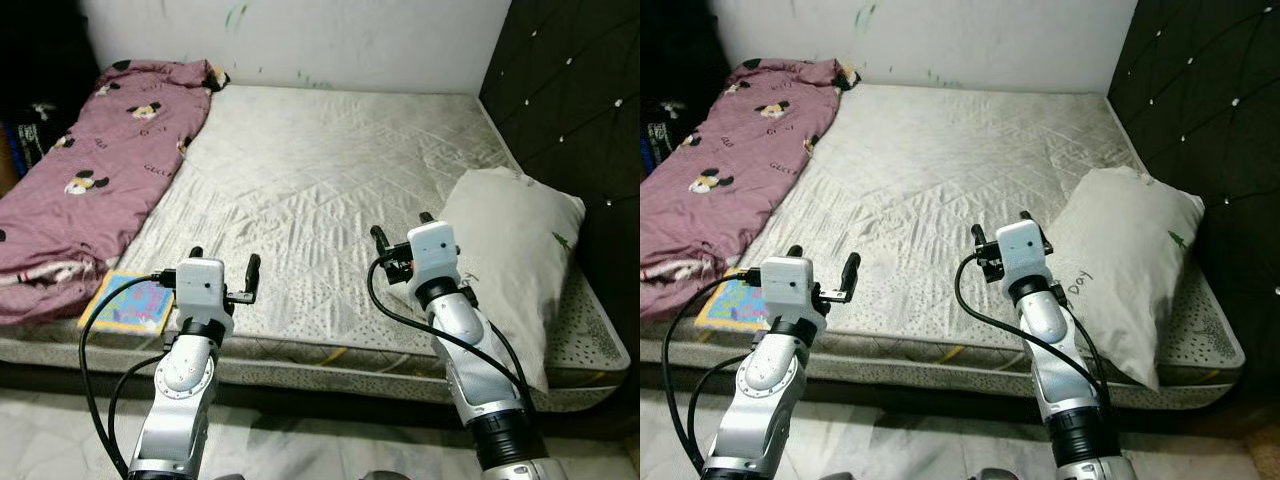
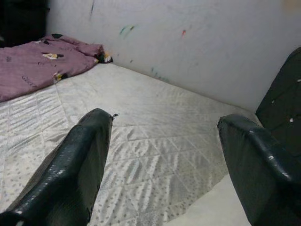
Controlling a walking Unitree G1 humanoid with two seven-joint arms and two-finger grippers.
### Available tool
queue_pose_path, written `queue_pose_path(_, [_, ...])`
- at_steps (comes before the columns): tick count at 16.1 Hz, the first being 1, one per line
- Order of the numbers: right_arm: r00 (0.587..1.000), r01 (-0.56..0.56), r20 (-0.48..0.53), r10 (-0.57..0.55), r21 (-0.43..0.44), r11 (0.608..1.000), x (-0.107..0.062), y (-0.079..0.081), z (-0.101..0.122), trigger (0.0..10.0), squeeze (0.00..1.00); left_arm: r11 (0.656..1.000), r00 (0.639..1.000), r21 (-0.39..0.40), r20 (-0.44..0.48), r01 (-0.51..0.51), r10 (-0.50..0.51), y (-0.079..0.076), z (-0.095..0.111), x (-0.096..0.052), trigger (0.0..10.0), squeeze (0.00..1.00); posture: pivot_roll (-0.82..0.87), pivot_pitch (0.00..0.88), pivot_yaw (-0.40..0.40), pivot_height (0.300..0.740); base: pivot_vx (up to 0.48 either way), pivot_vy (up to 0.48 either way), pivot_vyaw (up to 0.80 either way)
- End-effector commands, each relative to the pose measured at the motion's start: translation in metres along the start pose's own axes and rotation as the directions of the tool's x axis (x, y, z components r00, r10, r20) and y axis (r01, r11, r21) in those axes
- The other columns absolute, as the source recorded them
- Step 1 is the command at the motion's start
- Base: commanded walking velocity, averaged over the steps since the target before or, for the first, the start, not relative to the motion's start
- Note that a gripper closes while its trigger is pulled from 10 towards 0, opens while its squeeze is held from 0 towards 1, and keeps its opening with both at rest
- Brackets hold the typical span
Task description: Clean up the room
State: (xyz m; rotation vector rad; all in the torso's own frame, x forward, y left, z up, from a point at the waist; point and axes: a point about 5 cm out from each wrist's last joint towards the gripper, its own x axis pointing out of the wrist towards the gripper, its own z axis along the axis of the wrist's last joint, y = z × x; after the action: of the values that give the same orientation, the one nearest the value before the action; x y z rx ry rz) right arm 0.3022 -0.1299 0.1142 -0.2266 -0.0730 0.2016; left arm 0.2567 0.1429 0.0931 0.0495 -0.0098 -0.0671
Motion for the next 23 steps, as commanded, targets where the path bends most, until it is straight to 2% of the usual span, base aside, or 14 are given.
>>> queue_pose_path(1, [1.000,-0.002,0.008,0.002,-0.006,1.000,0.0020,-0.0017,0.0014,10.0,0.00,1.000,1.000,0.007,0.018,0.017,-0.017,-0.0009,0.0040,0.0007,10.0,0.00,-0.07,0.000,0.003,0.740,0.405,0.000,0.00])
queue_pose_path(10, [1.000,0.002,0.012,-0.002,-0.005,1.000,0.0054,-0.0015,0.0025,10.0,0.00,1.000,1.000,0.000,0.017,0.020,-0.020,-0.0004,0.0041,0.0024,10.0,0.00,-0.07,0.000,0.002,0.740,0.403,0.000,0.00])
queue_pose_path(15, [1.000,0.015,-0.001,-0.015,0.001,1.000,0.0048,-0.0051,-0.0009,10.0,0.00,1.000,1.000,0.001,-0.009,0.009,-0.009,0.0007,0.0008,0.0034,10.0,0.00,-0.08,0.000,0.002,0.740,0.000,0.000,0.00])
queue_pose_path(19, [1.000,0.017,0.000,-0.017,0.002,1.000,0.0046,-0.0045,-0.0018,10.0,0.00,1.000,1.000,0.008,-0.011,0.011,-0.011,-0.0004,0.0002,0.0025,10.0,0.00,-0.07,0.000,0.003,0.740,0.000,0.000,-0.80])
queue_pose_path(23, [1.000,0.018,0.005,-0.018,-0.002,1.000,0.0076,-0.0045,-0.0006,10.0,0.00,1.000,1.000,0.008,-0.013,0.014,-0.014,-0.0005,-0.0004,0.0024,10.0,0.00,-0.07,0.000,0.003,0.740,0.000,-0.314,0.00])
